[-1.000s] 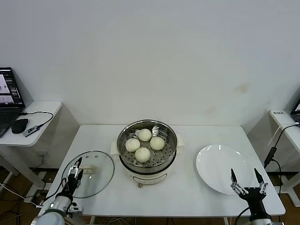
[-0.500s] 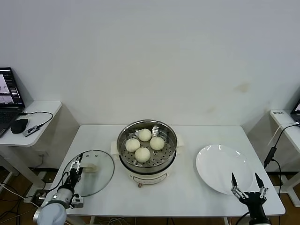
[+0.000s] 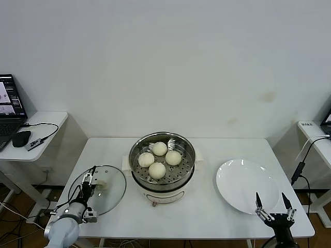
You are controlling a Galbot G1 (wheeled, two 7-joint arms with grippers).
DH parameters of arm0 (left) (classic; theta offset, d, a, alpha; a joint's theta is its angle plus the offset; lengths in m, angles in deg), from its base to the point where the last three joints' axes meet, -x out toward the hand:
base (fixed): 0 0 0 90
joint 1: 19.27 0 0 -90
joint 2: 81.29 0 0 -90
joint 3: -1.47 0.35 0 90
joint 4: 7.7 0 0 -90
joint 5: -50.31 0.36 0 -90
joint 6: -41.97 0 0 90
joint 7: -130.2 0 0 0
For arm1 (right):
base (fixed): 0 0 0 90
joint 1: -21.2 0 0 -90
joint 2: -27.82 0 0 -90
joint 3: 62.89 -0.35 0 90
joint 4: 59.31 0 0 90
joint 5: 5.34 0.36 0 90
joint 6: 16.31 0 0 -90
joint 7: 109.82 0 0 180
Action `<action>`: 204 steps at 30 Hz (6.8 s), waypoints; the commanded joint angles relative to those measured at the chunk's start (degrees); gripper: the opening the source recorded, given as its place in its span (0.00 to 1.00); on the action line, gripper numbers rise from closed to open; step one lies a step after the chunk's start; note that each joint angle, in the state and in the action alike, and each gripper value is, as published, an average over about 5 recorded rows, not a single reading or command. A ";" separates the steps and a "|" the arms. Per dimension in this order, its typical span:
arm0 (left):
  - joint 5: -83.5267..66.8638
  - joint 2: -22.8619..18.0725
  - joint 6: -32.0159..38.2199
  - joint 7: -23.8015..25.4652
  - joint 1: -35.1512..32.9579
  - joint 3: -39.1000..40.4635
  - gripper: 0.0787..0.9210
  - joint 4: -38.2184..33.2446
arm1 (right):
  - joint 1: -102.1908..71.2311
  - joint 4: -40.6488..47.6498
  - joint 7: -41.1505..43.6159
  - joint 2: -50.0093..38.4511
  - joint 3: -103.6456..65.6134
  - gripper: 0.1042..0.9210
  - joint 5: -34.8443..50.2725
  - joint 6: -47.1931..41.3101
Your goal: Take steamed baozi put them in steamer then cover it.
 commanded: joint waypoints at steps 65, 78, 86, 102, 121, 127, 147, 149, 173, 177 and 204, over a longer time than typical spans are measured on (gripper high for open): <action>-16.11 3.72 -32.71 11.91 17.46 27.30 0.07 -26.45 | 4.82 3.68 -1.46 -0.67 8.64 0.88 -14.12 -1.13; -3.01 -4.92 -38.15 21.17 22.90 35.00 0.07 -22.50 | 5.36 5.25 -1.55 0.43 10.33 0.88 -16.71 -1.17; -1.29 -8.11 -39.31 23.22 23.72 37.91 0.07 -19.35 | 5.33 5.58 -1.49 0.90 10.76 0.88 -16.74 -1.22; 0.34 -11.28 -39.28 23.25 23.74 39.12 0.07 -15.69 | 5.21 5.82 -1.39 1.06 11.07 0.88 -16.27 -1.24; 2.63 -12.92 -38.54 23.20 21.72 38.10 0.07 -15.92 | 5.23 6.45 -1.36 1.06 11.74 0.88 -16.56 -0.98; 3.02 -13.19 -37.87 22.75 21.46 37.66 0.07 -15.56 | 5.25 6.64 -1.30 1.08 12.04 0.88 -16.71 -0.87; 2.99 -8.41 -36.36 22.13 14.54 37.17 0.63 -27.58 | 5.05 6.67 -1.27 1.42 12.41 0.88 -17.30 -0.89; 2.69 -7.26 -35.95 21.87 12.95 37.28 0.70 -29.69 | 4.96 6.73 -1.28 1.47 12.47 0.88 -17.36 -0.85; -92.54 -4.03 -8.05 -14.29 -30.76 -7.79 0.88 -48.51 | 2.76 5.89 -1.31 -3.90 12.79 0.88 -15.01 -0.28; -95.35 -5.01 -6.01 -13.37 -34.77 -10.61 0.88 -47.46 | 2.04 5.73 -1.30 -4.44 12.88 0.88 -15.59 -0.37; -92.00 -9.84 -3.31 -5.16 -36.59 -0.14 0.88 -38.25 | -10.24 -11.92 -8.30 -15.89 15.44 0.88 -0.54 -14.72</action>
